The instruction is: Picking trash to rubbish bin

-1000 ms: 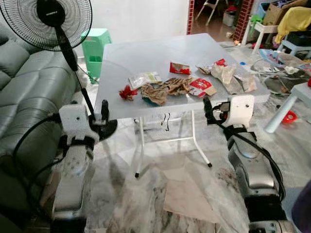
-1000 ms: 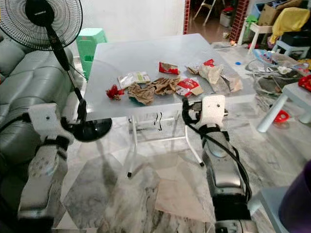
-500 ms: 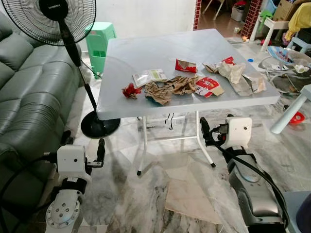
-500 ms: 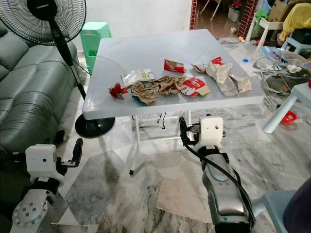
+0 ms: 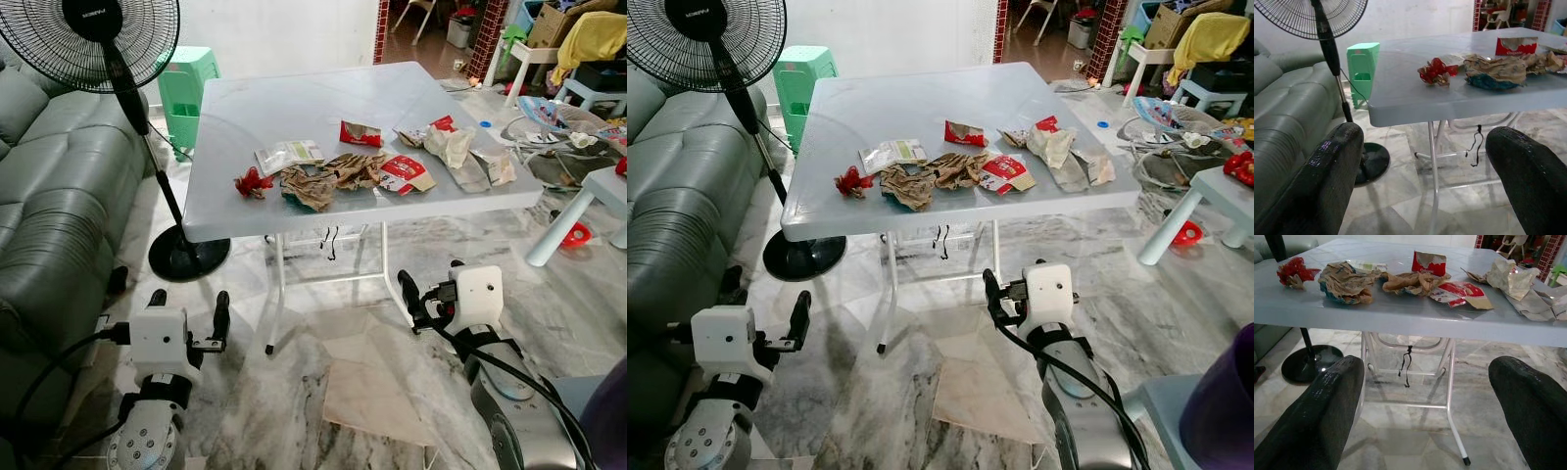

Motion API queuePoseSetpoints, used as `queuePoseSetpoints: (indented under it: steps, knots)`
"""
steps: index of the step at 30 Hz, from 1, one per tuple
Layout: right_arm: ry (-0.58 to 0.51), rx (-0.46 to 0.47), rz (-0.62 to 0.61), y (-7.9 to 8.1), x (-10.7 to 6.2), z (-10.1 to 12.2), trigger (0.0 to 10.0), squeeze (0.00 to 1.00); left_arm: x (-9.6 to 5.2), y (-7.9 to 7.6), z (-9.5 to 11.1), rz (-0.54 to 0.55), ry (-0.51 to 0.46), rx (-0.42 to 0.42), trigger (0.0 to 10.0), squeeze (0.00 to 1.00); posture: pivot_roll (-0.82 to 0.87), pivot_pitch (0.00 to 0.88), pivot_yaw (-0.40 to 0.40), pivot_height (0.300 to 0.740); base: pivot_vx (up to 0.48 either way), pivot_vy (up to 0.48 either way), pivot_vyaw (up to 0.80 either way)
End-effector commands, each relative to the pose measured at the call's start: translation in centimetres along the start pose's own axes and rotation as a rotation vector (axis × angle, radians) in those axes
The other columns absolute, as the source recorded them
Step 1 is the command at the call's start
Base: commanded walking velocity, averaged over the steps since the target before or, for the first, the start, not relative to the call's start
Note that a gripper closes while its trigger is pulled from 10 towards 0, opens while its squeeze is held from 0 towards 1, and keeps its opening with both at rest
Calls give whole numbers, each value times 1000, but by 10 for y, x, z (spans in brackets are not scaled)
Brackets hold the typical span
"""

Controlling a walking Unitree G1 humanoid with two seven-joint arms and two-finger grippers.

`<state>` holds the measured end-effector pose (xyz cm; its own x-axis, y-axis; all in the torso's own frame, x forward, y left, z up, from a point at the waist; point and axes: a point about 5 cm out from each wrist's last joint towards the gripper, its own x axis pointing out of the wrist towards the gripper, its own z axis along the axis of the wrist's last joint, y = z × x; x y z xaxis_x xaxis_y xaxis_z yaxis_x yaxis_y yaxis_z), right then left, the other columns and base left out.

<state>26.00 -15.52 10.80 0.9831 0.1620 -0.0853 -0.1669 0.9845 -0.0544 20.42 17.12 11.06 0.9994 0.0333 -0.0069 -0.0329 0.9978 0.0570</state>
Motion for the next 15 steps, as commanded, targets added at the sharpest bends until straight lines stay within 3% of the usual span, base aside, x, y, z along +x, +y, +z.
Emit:
queuePoseSetpoints:
  steps: [1,4,9,13,15]
  knots:
    - [-21,-6,13,3,0,9,10000,0,1,1,4,30,-3,-24,10000,0,56,1,-5,740,0,0,0]
    - [-22,-7,14,6,3,12,10000,0,5,-3,5,34,5,-46,10000,0,49,35,-6,740,0,0,0]
    - [-41,6,40,14,15,21,10000,0,16,-11,5,-7,13,-5,10000,0,52,68,4,740,0,0,0]
    - [-67,13,54,16,27,30,10000,0,28,-8,14,2,-15,19,10000,0,72,71,15,740,0,0,0]
    - [-69,3,53,9,32,29,10000,0,34,-3,17,29,-34,41,10000,0,84,78,16,740,0,0,0]
